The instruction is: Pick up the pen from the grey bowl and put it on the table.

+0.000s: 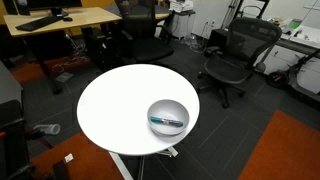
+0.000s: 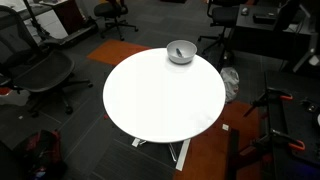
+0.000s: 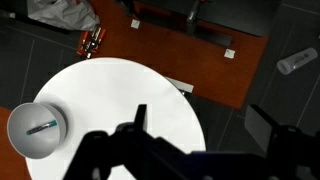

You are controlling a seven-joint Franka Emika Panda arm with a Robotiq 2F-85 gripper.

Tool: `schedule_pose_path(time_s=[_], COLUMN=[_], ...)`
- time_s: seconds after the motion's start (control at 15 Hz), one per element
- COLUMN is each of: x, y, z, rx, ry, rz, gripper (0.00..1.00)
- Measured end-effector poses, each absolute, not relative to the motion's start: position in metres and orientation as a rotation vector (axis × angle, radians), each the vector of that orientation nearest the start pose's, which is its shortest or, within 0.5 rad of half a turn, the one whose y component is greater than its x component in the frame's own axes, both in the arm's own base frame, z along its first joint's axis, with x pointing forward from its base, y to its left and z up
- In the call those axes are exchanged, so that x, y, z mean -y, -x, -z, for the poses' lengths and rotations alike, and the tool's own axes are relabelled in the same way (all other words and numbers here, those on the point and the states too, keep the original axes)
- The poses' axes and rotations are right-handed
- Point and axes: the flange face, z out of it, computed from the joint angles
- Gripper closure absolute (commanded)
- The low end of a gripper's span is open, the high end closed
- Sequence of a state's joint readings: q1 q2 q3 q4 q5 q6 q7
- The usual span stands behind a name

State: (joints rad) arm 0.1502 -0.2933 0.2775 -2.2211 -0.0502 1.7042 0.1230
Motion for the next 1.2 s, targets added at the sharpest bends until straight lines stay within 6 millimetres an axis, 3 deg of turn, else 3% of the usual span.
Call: schedule_pose_path(time_s=[0.73,0.93,1.2], x=[-0.175,-0.15,-0.1], y=[-0.408,-0.431,-0.473], z=[-0.474,-0.481,-0.496], rx=[0.464,0.362,0.136], ry=[3.283,3.29,3.27], rz=[-0.298,-0.207,0.019], gripper=[0.0,0.0,0.0])
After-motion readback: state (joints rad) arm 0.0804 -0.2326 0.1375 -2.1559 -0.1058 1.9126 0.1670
